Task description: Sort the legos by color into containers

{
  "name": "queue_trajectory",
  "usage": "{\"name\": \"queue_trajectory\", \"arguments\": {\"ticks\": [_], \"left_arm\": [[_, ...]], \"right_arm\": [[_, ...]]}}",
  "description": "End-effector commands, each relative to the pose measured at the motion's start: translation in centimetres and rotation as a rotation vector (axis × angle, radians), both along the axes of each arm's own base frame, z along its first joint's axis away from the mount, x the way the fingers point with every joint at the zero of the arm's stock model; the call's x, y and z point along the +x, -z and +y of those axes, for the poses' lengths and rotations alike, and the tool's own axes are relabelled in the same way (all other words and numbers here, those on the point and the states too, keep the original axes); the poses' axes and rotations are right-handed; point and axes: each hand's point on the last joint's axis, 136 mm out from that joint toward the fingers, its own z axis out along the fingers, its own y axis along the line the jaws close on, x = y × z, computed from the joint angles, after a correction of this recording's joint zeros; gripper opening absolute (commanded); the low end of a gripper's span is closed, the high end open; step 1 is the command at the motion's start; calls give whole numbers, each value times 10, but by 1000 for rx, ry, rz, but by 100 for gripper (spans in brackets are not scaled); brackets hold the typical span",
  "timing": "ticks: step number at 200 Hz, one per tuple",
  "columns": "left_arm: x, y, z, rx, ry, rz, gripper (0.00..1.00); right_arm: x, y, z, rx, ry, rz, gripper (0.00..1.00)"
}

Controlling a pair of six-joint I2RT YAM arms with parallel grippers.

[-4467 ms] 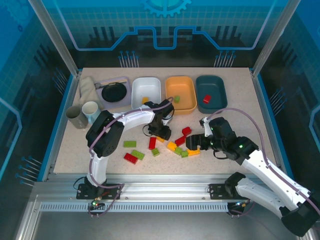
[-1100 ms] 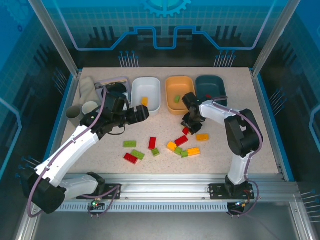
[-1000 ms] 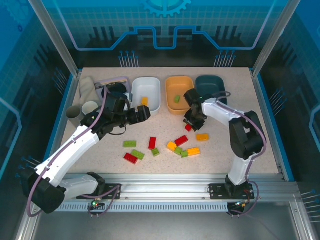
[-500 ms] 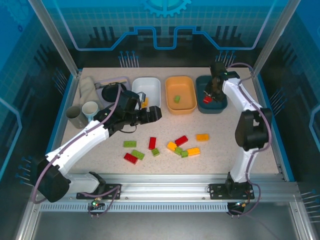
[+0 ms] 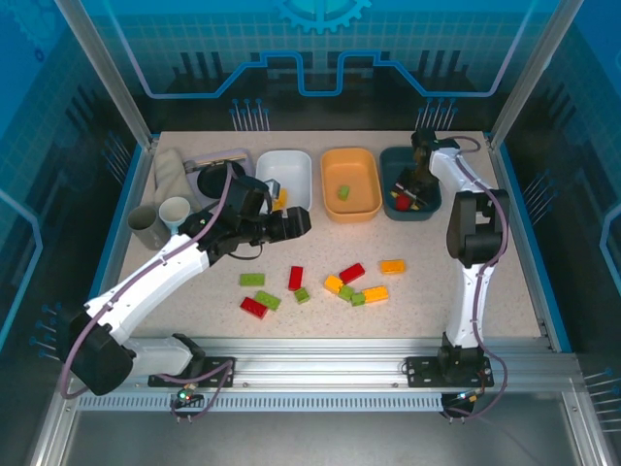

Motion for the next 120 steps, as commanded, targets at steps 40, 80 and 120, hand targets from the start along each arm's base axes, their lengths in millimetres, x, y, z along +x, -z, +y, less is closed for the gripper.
{"name": "queue_trajectory", "arguments": {"ticks": [40, 80, 120], "left_arm": [[-51, 65, 81, 255, -291, 326, 87], [-68, 106, 109, 281, -352, 485, 90], [-72, 143, 111, 406, -176, 558, 99]], "right_arm": [[4, -84, 15, -26, -79, -176, 65], [-33, -154, 96, -67, -400, -503, 77], [-120, -127, 174, 65, -651, -506, 84]]}}
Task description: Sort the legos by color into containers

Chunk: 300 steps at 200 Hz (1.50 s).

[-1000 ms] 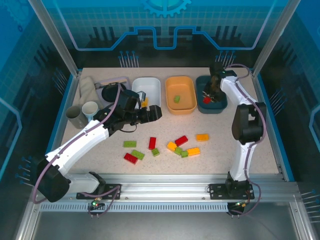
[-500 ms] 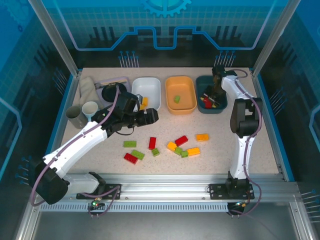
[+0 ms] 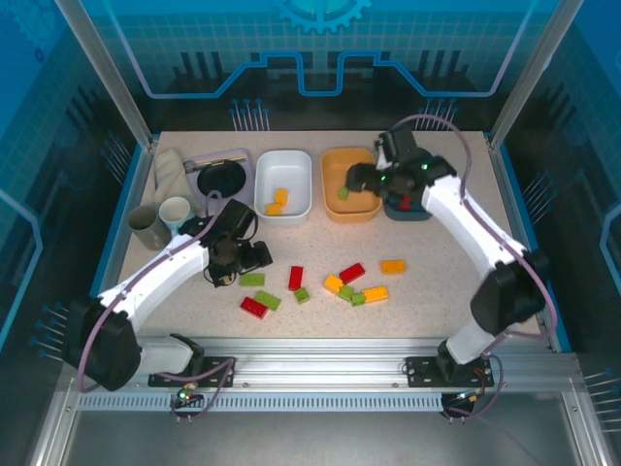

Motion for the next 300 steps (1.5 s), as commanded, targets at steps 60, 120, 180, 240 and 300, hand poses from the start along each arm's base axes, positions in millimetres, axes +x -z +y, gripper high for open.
{"name": "queue_trajectory", "arguments": {"ticks": [60, 120, 180, 240, 300], "left_arm": [[4, 61, -2, 30, 294, 153, 99], [11, 84, -1, 29, 395, 210, 96], [18, 87, 5, 78, 395, 239, 81], [24, 93, 0, 104, 387, 215, 74], [30, 89, -8, 144, 409, 168, 66]], "right_arm": [[-123, 72, 66, 82, -366, 130, 85], [-145, 73, 68, 106, -462, 162, 84], [-146, 73, 69, 115, -448, 170, 83], [-143, 73, 72, 120, -454, 169, 83], [-145, 73, 70, 115, -448, 172, 82]]}}
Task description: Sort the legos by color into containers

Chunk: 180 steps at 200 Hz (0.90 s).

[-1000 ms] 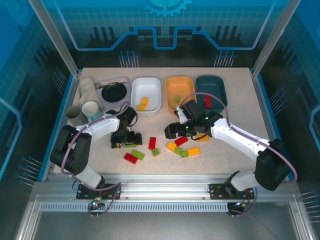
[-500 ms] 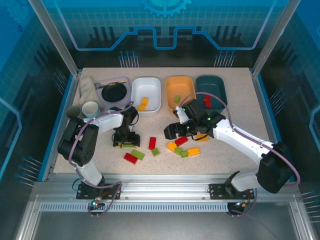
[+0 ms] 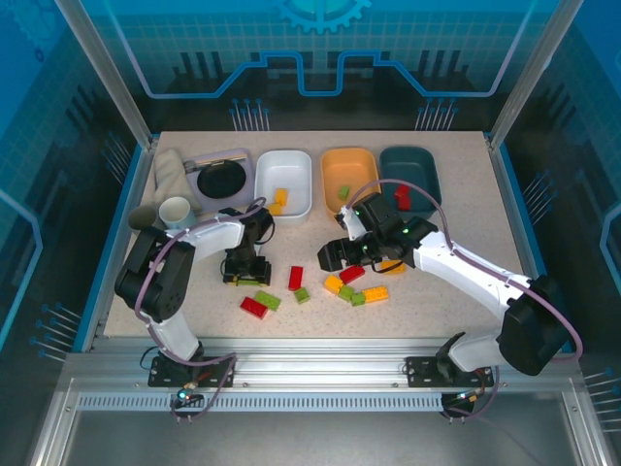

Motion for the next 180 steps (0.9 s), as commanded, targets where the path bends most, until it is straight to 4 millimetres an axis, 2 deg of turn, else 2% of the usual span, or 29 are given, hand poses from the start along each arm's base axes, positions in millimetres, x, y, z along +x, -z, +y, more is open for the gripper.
{"name": "queue_trajectory", "arguments": {"ticks": [1, 18, 49, 75, 100, 129, 149, 180], "left_arm": [[24, 1, -13, -25, 6, -96, 66], [28, -13, -14, -28, 0, -117, 65], [46, -63, -31, -87, -5, -204, 65], [71, -101, -64, -161, 12, -271, 64], [102, -130, -103, -223, 47, -339, 64], [134, -139, -147, -268, 85, -375, 64], [157, -148, -177, -296, 108, -408, 64], [183, -138, -211, -319, 113, -421, 64]], "right_arm": [[-4, -2, 4, 13, -20, -2, 82], [-5, -6, 2, 13, -17, -11, 82], [1, -31, -8, 80, 36, -66, 81], [19, -59, -24, 177, 142, -129, 82], [46, -80, -50, 220, 301, -196, 83], [73, -89, -83, 225, 477, -188, 83], [84, -89, -97, 215, 547, -171, 83], [97, -85, -115, 241, 663, -145, 83]]}}
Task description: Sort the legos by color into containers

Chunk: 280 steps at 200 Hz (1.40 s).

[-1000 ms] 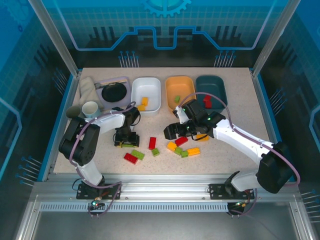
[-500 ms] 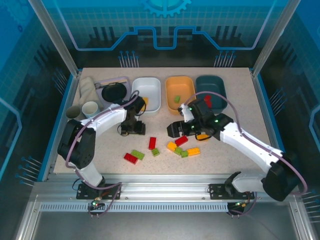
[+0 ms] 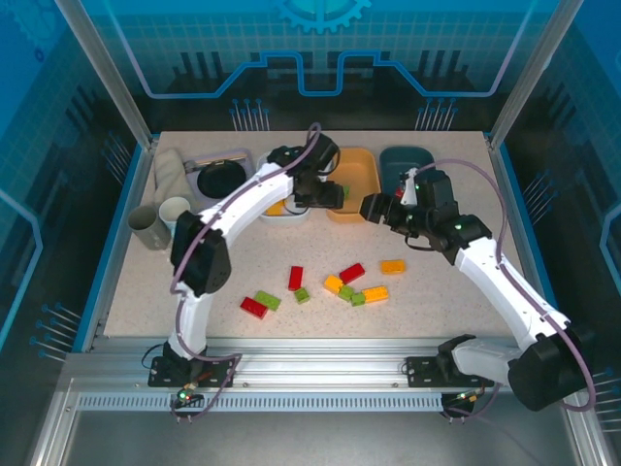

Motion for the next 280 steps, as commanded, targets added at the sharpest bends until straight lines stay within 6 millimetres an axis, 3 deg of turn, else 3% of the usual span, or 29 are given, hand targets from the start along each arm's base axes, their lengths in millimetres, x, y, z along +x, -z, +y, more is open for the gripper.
{"name": "queue_trajectory", "arguments": {"ticks": [1, 54, 112, 153, 199, 234, 264, 280], "left_arm": [[5, 6, -20, -17, 0, 34, 64], [37, 35, -53, -22, 7, 20, 64], [39, 80, -51, 38, -16, 75, 66], [45, 76, -59, 2, -23, 59, 74], [55, 18, -68, -79, -31, -51, 78], [53, -46, -60, -158, -107, -127, 78], [39, -107, -29, -215, -202, -197, 82], [25, -124, -5, -246, -244, -219, 83]], "right_arm": [[15, -11, -14, 54, 110, -5, 83], [14, -9, -37, 92, 187, 22, 82], [6, 3, -48, 99, 213, 55, 83], [6, 7, -48, 84, 202, 68, 83], [4, 11, -49, 49, 183, 82, 83], [-8, 19, -42, -107, 89, 91, 81], [-34, 48, -27, -264, 8, 213, 79], [-46, 63, -15, -262, 12, 295, 76]]}}
